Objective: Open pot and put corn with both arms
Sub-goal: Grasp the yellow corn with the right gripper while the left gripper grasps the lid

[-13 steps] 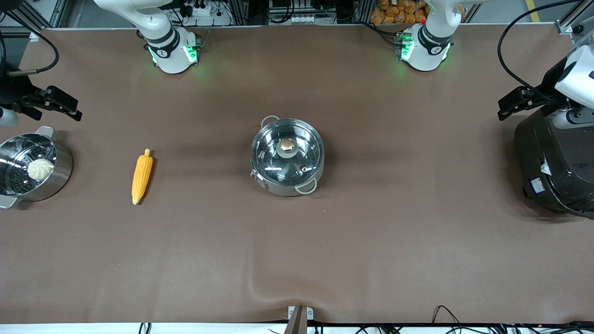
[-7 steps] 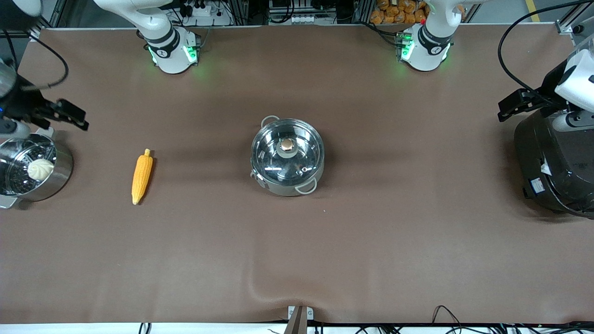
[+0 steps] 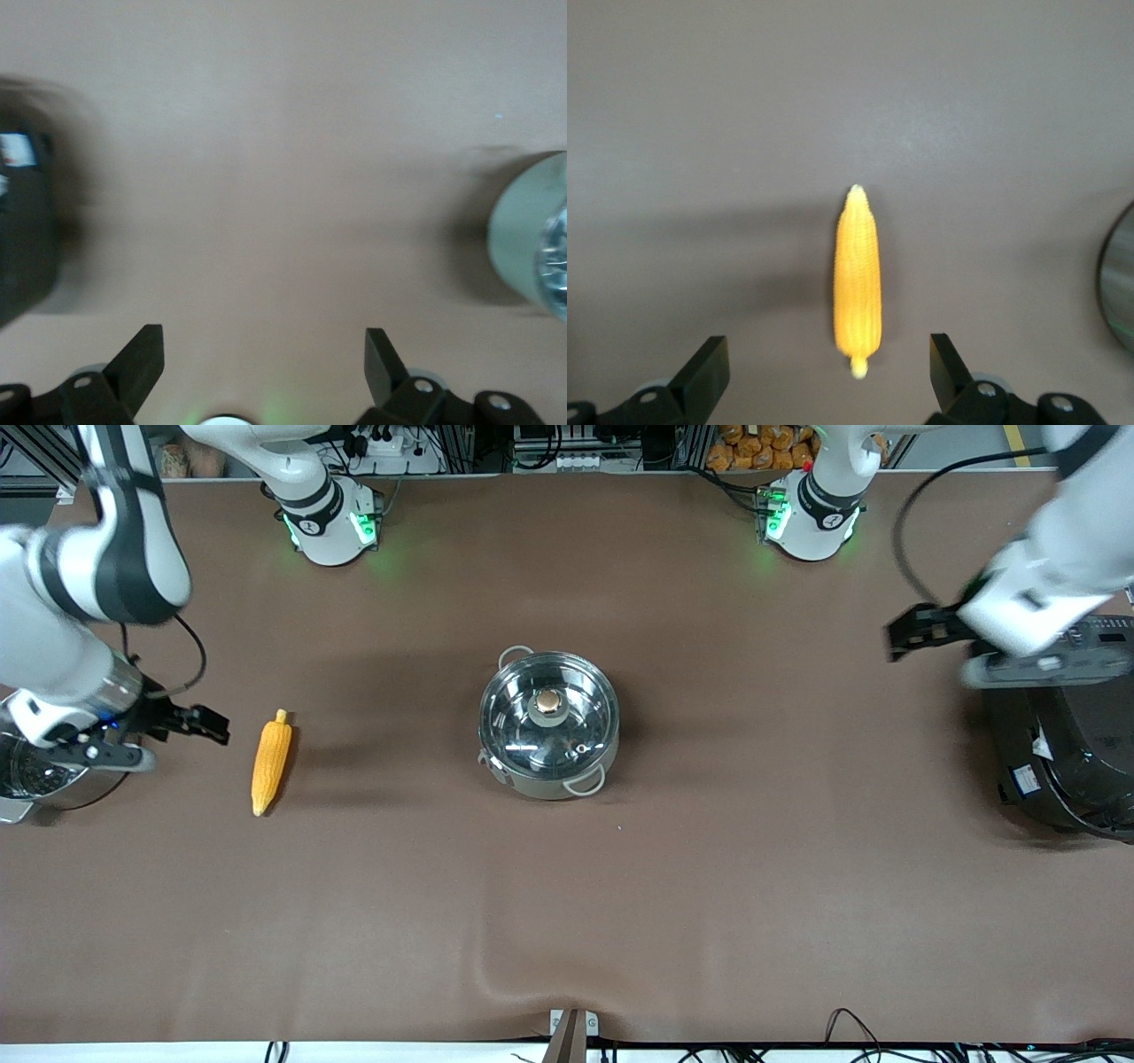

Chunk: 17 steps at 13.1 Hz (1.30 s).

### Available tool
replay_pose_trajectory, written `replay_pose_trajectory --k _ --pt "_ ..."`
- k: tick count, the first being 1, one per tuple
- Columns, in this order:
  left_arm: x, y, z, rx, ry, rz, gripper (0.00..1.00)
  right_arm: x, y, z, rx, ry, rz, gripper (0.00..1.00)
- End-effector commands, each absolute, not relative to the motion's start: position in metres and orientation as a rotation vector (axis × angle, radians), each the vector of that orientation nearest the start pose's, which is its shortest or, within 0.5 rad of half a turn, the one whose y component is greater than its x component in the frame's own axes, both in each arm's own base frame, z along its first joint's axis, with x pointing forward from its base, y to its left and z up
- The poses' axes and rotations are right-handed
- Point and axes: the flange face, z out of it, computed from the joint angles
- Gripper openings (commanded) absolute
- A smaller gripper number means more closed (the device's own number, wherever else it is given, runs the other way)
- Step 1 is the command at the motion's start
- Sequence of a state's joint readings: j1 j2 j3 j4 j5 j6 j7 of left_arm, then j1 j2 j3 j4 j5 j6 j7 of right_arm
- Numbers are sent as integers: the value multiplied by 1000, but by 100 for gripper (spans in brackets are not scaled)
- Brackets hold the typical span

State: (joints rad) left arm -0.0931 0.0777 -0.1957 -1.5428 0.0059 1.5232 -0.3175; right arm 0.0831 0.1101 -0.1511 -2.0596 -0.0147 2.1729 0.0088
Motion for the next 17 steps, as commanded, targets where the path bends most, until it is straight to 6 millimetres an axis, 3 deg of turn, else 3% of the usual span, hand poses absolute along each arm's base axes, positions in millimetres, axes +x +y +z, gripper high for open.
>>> replay_pose_trajectory --k 1,5,8,11,17 --pt "561 -247 568 -3137 -221 183 100 557 -43 334 -3184 24 2 100" --pt "538 -396 512 -3141 -505 137 100 554 -39 277 -3190 5 73 100" --pt "514 -478 465 -3153 -664 119 100 558 -37 258 -3196 -10 68 100" --pt "502 -519 425 -3143 -730 136 100 560 -40 234 -3201 -15 78 100" --pt "490 -546 387 -3124 -797 136 100 559 -46 204 -3205 -64 78 100"
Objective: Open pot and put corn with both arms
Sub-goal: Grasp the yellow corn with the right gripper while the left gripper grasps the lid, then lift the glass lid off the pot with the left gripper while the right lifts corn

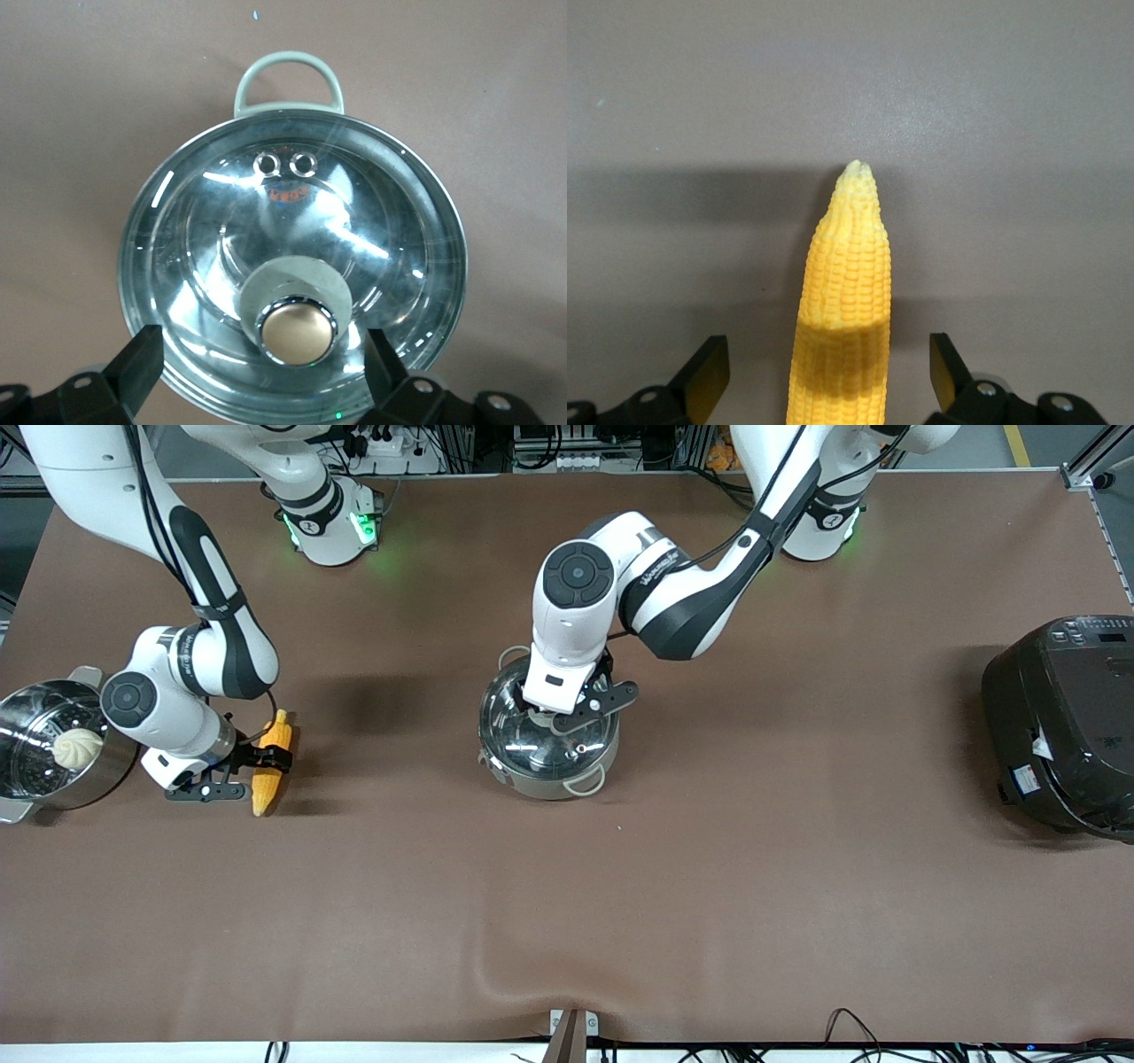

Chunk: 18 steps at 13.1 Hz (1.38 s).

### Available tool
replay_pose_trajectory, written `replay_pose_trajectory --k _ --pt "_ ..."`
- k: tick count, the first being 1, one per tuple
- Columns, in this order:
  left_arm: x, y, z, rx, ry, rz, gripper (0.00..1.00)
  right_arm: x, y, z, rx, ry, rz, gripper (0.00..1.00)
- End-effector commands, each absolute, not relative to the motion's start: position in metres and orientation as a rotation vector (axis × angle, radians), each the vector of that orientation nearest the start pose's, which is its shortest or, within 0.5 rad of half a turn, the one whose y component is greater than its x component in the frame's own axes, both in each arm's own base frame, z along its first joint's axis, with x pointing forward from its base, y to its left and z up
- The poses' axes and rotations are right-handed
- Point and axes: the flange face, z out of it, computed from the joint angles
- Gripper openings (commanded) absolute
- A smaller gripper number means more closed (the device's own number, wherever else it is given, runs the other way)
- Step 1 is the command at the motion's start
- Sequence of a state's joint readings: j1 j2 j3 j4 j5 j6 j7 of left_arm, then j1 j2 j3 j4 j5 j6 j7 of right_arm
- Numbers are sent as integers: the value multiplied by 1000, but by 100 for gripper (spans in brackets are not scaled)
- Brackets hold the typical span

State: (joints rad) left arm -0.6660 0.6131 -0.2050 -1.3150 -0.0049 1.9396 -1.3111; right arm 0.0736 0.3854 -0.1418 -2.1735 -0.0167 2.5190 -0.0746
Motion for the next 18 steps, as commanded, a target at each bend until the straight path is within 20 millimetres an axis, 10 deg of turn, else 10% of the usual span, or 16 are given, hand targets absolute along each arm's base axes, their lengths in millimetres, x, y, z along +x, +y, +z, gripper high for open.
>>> replay_pose_trajectory --k 1,12,16,18 --pt "491 -547 378 -3117 -794 136 99 557 -52 194 -3205 -48 101 100" --pt "488 -558 353 -3126 -767 91 72 550 -49 183 -3191 -9 172 100" --pt "482 -561 353 -3119 -750 97 69 553 -43 185 -3188 -43 155 37" --pt "482 -561 354 -3120 -750 95 68 555 -42 186 -3188 -41 147 28"
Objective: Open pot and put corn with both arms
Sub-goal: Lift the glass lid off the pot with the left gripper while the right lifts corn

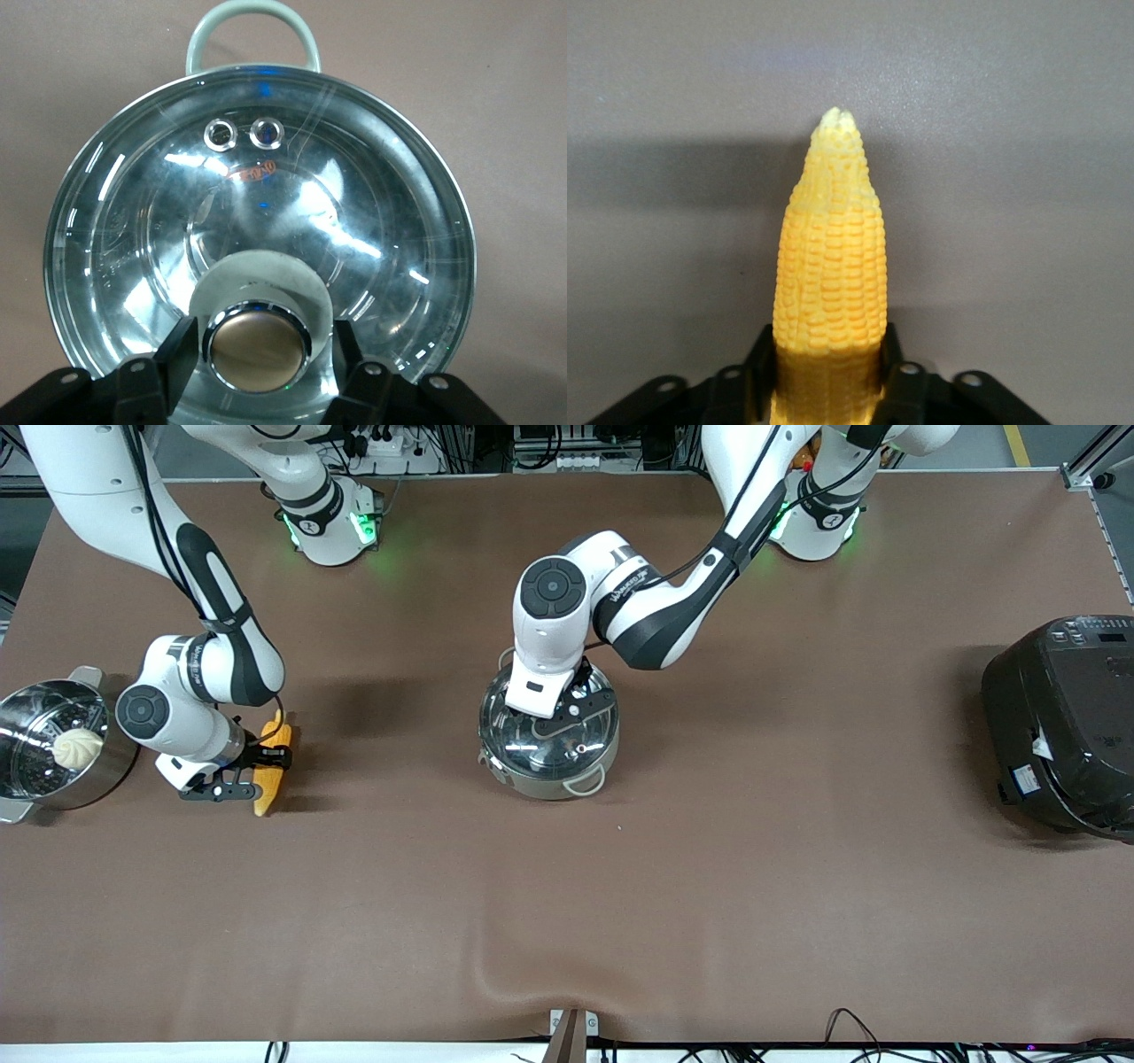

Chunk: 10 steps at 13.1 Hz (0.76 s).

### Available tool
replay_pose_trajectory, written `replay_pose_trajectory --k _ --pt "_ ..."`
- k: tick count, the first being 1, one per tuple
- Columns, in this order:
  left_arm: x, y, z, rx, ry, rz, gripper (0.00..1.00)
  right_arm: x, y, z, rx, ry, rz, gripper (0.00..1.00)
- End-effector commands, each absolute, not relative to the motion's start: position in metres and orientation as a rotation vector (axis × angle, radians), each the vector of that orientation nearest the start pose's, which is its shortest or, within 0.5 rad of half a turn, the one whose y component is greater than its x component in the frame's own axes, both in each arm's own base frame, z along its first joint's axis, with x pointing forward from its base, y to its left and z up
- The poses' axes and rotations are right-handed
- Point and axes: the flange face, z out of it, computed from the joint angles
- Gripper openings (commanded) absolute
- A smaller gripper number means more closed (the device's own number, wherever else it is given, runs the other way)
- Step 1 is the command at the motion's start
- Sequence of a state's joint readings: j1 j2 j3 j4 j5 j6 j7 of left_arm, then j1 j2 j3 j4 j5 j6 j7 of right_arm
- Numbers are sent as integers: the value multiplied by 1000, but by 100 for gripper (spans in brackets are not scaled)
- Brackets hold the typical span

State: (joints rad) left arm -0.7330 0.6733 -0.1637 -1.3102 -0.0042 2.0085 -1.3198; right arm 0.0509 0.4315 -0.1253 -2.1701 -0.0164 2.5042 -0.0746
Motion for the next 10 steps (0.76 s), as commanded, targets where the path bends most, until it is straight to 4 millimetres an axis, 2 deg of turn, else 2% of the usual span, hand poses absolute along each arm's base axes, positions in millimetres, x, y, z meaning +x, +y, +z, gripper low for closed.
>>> replay_pose_trajectory --k 1,4,6,8,10 --pt "483 -560 354 -3120 -753 95 68 556 -39 188 -3187 -45 140 16" --pt "485 -558 355 -3118 -754 89 67 566 -32 205 -3184 -64 100 13" --pt "485 -557 355 -3116 -756 90 66 578 -27 228 -3180 -71 102 14" --pt "485 -557 355 -3116 -756 90 64 592 -24 259 -3177 -77 114 14" --pt "484 -558 355 -3116 -754 90 55 603 -20 283 -3173 -84 136 15"
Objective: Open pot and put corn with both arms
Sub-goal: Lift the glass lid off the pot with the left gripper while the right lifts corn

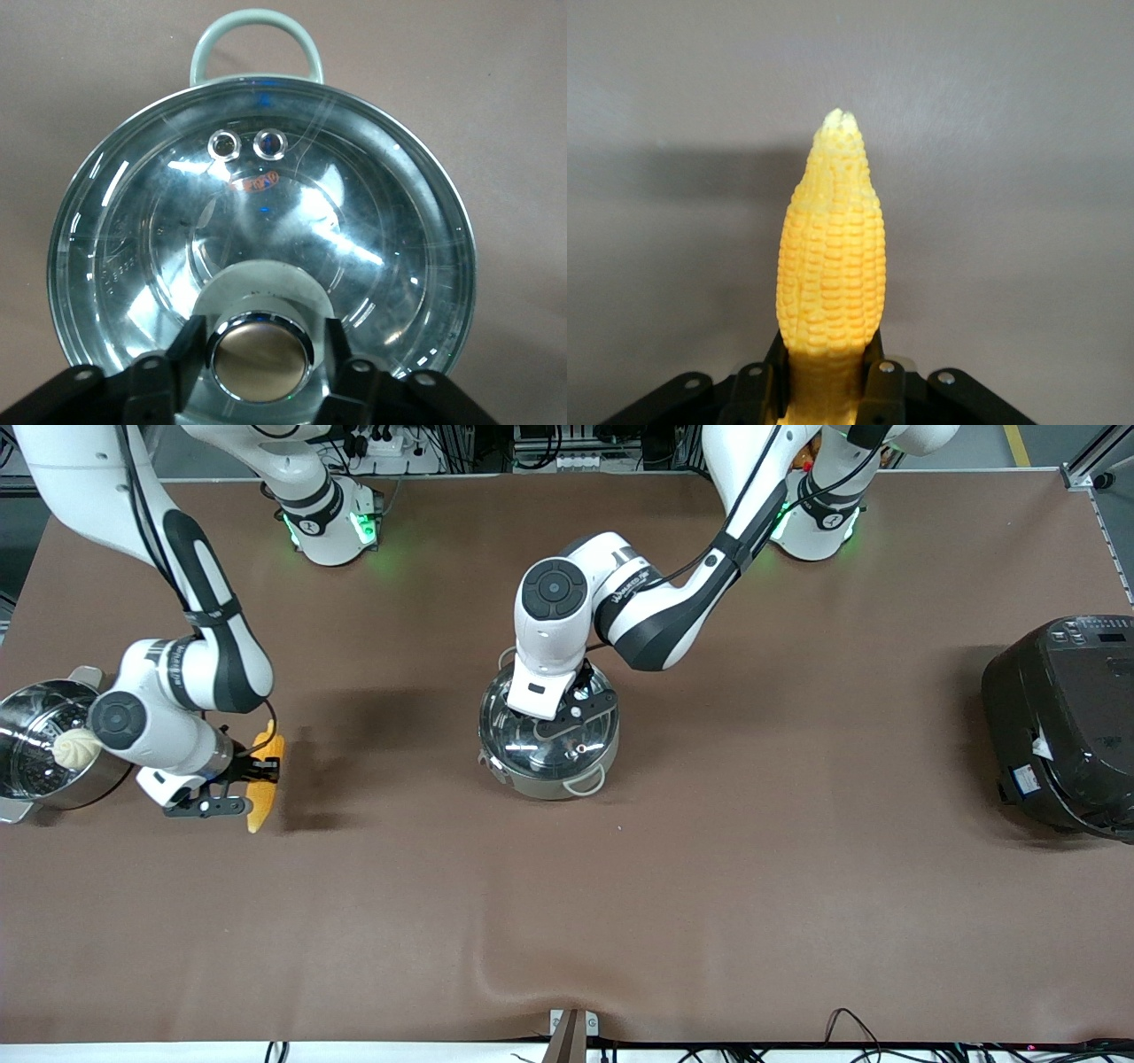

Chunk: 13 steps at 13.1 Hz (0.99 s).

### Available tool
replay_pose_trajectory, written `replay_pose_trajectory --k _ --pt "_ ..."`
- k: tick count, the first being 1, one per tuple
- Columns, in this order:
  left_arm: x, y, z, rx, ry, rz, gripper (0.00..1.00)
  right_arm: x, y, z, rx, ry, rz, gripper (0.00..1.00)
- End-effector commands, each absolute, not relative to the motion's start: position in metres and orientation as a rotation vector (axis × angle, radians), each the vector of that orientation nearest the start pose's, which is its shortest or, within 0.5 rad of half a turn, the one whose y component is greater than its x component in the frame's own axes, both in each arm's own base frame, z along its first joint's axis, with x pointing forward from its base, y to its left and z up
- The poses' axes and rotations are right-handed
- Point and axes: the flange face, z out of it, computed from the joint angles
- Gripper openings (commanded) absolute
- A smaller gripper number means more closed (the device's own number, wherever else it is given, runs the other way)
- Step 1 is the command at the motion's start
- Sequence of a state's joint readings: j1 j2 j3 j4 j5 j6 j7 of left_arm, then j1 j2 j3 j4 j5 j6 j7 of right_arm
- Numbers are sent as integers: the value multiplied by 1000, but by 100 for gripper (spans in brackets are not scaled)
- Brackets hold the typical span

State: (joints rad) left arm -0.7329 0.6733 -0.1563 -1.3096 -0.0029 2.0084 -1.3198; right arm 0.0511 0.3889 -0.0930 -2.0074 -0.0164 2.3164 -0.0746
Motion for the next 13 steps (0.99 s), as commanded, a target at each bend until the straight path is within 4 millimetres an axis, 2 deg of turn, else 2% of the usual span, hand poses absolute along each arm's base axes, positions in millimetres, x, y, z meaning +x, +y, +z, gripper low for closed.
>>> replay_pose_trajectory --k 1,3,4,5,7,8,10,11,13 --pt "484 -559 355 -3117 -751 90 42 606 -18 294 -3169 -95 143 15" --pt "484 -558 358 -3120 -756 91 9 611 -18 316 -3167 -97 167 15" --pt "486 -555 360 -3114 -759 80 2 613 -17 325 -3165 -96 184 15" --pt "484 -551 365 -3084 -731 58 0 615 -17 334 -3165 -96 187 15" --pt "483 -540 400 -3083 -729 36 0 620 -15 358 -3162 -85 201 15" --pt "481 -534 424 -3087 -743 21 0 623 -13 371 -3162 -89 203 15" --pt "492 -501 471 -3070 -794 8 0 632 2 407 -3152 -93 206 15" --pt "500 -482 487 -3059 -818 6 0 634 13 424 -3123 -35 222 15" --pt "519 -431 496 -3014 -784 40 0 631 48 447 -3052 74 238 15"
